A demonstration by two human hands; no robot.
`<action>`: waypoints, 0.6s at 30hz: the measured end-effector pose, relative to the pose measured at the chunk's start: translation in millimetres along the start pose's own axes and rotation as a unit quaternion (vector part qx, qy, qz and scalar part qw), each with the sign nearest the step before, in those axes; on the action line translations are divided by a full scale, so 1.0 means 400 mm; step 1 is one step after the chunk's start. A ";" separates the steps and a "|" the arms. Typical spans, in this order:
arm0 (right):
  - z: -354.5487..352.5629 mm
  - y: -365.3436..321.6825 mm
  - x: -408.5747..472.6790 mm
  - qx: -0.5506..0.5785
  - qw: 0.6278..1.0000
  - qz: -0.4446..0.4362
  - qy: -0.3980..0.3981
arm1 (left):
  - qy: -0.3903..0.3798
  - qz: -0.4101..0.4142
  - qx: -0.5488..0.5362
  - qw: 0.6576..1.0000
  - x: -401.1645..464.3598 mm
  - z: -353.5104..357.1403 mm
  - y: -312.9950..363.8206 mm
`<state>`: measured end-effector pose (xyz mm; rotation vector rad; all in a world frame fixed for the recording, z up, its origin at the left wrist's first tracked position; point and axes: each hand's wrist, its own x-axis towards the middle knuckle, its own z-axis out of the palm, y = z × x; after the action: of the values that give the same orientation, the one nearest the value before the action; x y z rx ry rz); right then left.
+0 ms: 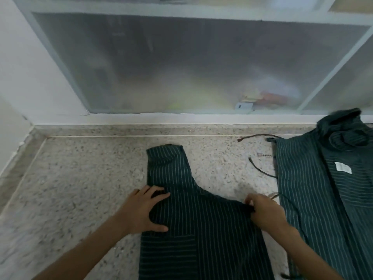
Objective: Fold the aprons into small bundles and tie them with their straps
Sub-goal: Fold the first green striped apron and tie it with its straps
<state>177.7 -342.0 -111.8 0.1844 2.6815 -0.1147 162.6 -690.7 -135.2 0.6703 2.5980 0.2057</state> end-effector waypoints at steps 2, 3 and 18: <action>-0.056 -0.042 0.011 -0.042 0.998 -0.040 -0.038 | -0.048 0.028 -0.031 0.998 -0.022 -0.019 -0.017; -0.082 -0.080 0.031 -0.011 0.997 -0.066 -0.034 | -0.072 0.035 -0.045 0.996 -0.032 -0.038 -0.024; -0.115 -0.470 0.328 0.188 0.927 -0.324 0.006 | -0.054 -0.222 -0.433 0.872 0.178 -0.268 -0.179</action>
<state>13.2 -508.1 -118.5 -0.5958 2.5951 -0.8292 27.4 -721.5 -85.0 -0.2318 2.1330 1.0530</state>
